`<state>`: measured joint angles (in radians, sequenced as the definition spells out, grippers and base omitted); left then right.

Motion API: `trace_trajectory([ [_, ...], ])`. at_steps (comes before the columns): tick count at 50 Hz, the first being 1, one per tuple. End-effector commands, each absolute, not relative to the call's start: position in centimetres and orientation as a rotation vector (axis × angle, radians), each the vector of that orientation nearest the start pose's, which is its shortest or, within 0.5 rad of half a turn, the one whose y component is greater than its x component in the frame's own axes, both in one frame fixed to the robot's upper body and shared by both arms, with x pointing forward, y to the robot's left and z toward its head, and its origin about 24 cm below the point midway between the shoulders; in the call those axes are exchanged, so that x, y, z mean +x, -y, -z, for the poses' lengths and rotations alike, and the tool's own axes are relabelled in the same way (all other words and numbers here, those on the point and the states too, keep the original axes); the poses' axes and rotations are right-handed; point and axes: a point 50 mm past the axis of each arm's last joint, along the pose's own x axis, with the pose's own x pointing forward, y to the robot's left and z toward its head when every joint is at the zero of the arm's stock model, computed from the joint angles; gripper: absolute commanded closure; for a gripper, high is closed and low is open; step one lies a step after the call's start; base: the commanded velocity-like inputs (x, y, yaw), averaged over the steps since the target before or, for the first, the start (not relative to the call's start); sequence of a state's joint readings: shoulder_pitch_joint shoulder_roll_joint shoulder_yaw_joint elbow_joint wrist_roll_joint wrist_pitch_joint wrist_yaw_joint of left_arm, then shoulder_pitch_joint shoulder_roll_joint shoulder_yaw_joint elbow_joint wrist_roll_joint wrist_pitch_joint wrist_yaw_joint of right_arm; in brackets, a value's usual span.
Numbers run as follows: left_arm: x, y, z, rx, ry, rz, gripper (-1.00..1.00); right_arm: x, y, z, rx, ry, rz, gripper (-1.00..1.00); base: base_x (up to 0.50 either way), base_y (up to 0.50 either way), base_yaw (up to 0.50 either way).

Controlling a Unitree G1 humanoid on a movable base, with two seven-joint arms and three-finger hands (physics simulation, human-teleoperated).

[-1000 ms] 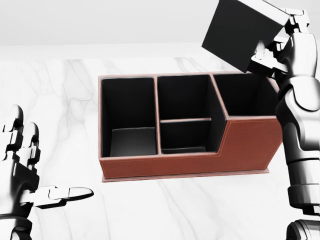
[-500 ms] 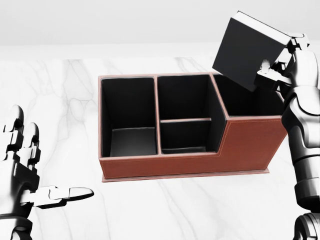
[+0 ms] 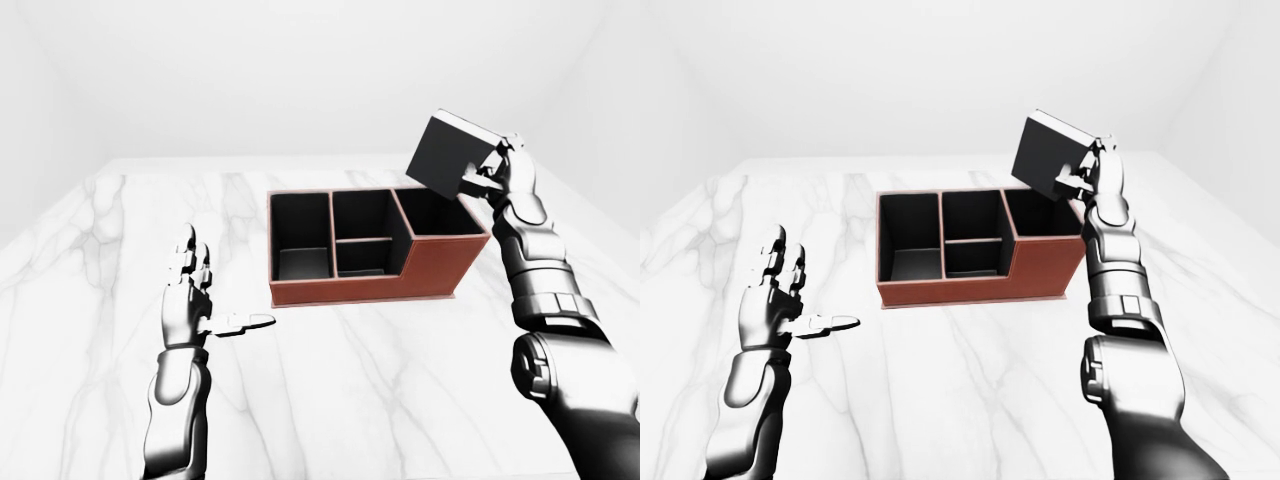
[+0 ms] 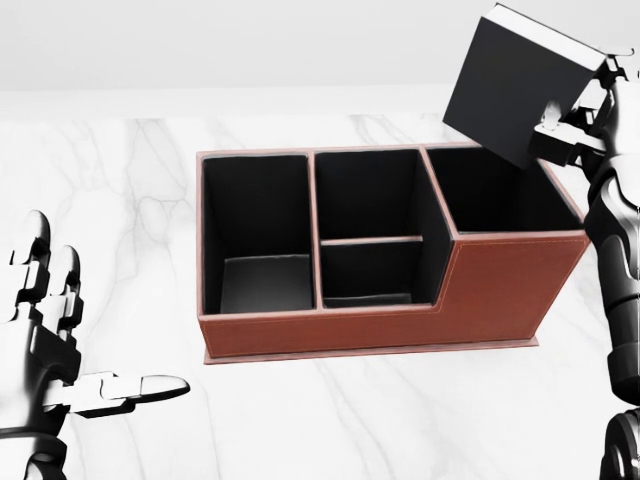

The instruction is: Pick up the book and place it in the right compartment of the caddy.

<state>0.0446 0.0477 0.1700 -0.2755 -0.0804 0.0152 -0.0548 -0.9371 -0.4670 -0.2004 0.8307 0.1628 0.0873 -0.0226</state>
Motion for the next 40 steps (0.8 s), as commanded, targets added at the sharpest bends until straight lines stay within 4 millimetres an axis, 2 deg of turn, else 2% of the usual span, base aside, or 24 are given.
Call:
trace_trajectory([
  [1, 23.8, -19.6, -9.5, 0.003, 0.226, -0.107, -1.0, 39.1, 27.4, -22.2, -0.035, 0.201, 0.286, 1.0, 0.0, 0.0, 0.0],
  [8, 23.8, -19.5, -9.5, 0.003, 0.226, -0.107, -1.0, 39.1, 27.4, -21.6, -0.037, 0.181, 0.283, 1.0, 0.0, 0.0, 0.0],
  [23, 23.8, -19.5, -9.4, 0.005, 0.224, -0.107, -1.0, 37.2, 27.9, -22.7, -0.075, 0.299, 0.268, 1.0, 0.0, 0.0, 0.0],
  [40, 23.8, -19.5, -9.4, 0.005, 0.223, -0.109, -1.0, 36.5, 28.0, -23.2, -0.087, 0.338, 0.263, 1.0, 0.0, 0.0, 0.0],
])
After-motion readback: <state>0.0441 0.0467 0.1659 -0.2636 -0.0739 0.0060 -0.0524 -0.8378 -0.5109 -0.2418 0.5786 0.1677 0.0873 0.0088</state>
